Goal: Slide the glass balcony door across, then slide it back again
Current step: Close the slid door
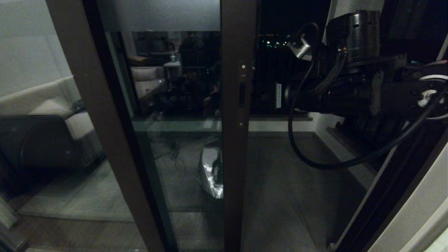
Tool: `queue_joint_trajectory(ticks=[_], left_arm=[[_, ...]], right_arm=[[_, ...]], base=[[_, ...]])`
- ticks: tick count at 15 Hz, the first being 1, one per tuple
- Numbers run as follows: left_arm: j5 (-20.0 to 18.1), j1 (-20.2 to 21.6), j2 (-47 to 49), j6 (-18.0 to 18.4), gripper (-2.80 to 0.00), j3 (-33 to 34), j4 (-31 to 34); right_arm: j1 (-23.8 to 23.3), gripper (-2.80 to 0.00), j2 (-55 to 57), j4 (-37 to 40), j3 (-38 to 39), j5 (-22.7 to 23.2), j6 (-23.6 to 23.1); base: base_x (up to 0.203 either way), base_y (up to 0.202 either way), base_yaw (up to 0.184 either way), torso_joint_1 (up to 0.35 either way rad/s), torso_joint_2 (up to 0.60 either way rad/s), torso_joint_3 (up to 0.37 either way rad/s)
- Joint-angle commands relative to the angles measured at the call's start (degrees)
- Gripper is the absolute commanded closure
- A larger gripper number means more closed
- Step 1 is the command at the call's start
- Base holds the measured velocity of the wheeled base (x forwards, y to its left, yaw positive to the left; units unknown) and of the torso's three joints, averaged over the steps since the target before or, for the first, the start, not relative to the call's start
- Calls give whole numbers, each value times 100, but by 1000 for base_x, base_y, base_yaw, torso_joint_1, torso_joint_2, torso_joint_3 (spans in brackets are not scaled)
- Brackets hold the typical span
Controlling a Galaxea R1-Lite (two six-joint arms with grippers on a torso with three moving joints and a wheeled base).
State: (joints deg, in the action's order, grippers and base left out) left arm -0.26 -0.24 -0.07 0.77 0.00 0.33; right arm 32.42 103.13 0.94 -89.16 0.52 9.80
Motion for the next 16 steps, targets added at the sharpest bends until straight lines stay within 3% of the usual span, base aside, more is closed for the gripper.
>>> queue_joint_trajectory(ticks=[1, 4, 6, 7, 9, 12, 16], left_arm=[[0, -2, -1, 2, 0, 0, 2], [0, -2, -1, 2, 0, 0, 2], [1, -2, -1, 2, 0, 0, 2], [0, -2, -1, 2, 0, 0, 2], [0, -2, -1, 2, 0, 0, 2], [0, -2, -1, 2, 0, 0, 2], [0, -2, -1, 2, 0, 0, 2]], right_arm=[[89, 0, 395, 3, -215, 1, 4], [97, 0, 506, 3, -321, -49, 13], [132, 0, 556, -1, -333, -487, -6], [149, -280, 596, -6, -366, -631, -32], [136, -280, 705, -6, -562, -674, -39], [117, -280, 1055, -6, -1035, -1108, -40], [93, -280, 1268, -6, -1292, -1194, -48]], base=[[0, 0, 0, 0, 0, 0], [0, 0, 0, 0, 0, 0], [0, 0, 0, 0, 0, 0], [0, 0, 0, 0, 0, 0], [0, 0, 0, 0, 0, 0], [0, 0, 0, 0, 0, 0], [0, 0, 0, 0, 0, 0]])
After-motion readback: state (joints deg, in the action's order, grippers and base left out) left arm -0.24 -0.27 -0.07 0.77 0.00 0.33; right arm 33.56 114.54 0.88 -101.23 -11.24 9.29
